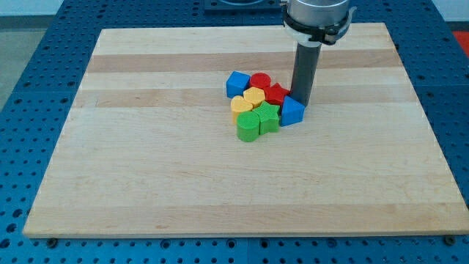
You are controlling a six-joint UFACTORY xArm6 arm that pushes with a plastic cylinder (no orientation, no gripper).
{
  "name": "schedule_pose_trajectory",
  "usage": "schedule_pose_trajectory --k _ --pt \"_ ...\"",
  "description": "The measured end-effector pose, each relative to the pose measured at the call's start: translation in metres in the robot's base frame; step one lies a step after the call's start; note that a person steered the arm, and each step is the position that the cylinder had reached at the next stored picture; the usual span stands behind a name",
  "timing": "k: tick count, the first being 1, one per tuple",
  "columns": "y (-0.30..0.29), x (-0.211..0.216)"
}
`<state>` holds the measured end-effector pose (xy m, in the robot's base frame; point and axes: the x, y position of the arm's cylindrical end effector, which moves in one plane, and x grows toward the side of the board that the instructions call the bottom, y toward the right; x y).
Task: Point your arm at green star
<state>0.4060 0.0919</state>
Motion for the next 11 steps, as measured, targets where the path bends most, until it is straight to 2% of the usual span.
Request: schedule_pose_trajectory --k 2,4,5,6,8,11 --pt "0.008 -0.001" --pt "0.060 -0.001" --pt "0.078 0.011" --pt "0.079 0.041" --pt "0.040 0.082" --pt "-0.020 0.084"
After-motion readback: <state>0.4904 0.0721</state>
